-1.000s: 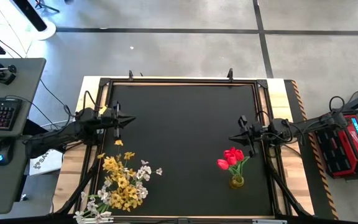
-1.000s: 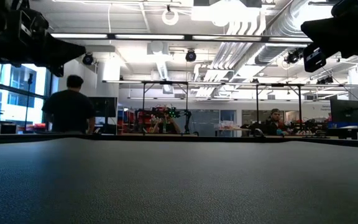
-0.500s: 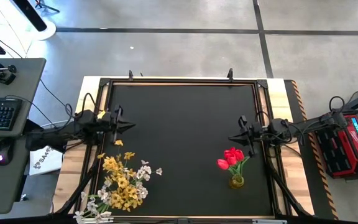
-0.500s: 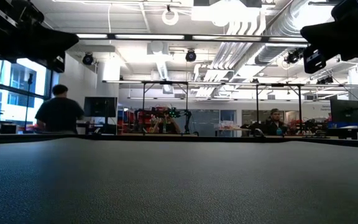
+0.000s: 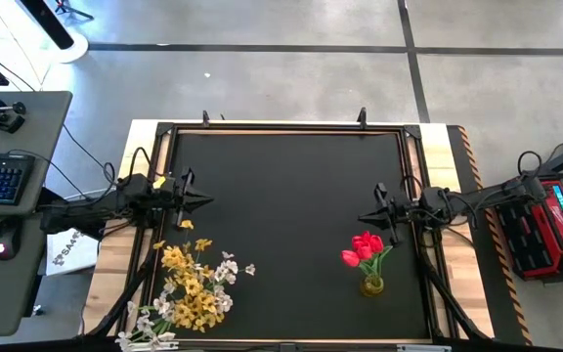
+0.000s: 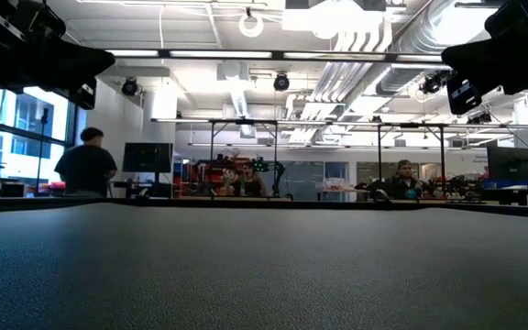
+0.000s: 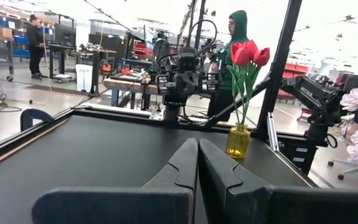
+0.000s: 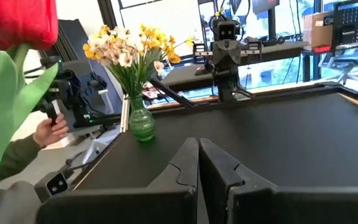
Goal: Sort flowers into vase by color
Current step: Return to Home Position
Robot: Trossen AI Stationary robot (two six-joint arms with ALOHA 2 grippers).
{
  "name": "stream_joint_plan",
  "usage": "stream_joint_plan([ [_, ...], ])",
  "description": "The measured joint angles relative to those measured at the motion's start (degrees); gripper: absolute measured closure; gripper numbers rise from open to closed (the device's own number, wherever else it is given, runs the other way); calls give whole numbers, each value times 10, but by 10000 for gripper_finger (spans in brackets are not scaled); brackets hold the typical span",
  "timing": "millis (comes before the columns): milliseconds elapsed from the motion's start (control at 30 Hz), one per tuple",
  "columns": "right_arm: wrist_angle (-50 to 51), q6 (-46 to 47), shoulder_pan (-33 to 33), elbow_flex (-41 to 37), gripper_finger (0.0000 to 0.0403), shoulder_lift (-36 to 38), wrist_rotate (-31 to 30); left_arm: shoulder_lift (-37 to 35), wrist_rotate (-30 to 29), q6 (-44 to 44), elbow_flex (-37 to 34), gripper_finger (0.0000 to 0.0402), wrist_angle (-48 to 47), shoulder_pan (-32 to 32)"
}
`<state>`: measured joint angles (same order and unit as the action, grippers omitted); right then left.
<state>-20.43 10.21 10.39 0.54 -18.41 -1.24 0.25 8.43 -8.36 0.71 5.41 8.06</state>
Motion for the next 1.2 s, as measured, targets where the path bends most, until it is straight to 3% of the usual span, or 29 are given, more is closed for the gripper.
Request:
stream_joint_plan([
  [133,-13,-29,0,0,403,0,3,0,-11,8,0,402,1,0],
  [300,-51,-67,0,0,403,0,3,0,-72,-2,0,402,6,0],
  [500,-81,-104,0,0,403,0,6,0,-74,44,0,402,9,-4],
  [800,14,-85,0,0,403,0,-107,0,-76,63,0,402,2,-7],
  [1200,63,-76,0,0,402,0,-106,0,-76,56,0,402,-17,-7],
])
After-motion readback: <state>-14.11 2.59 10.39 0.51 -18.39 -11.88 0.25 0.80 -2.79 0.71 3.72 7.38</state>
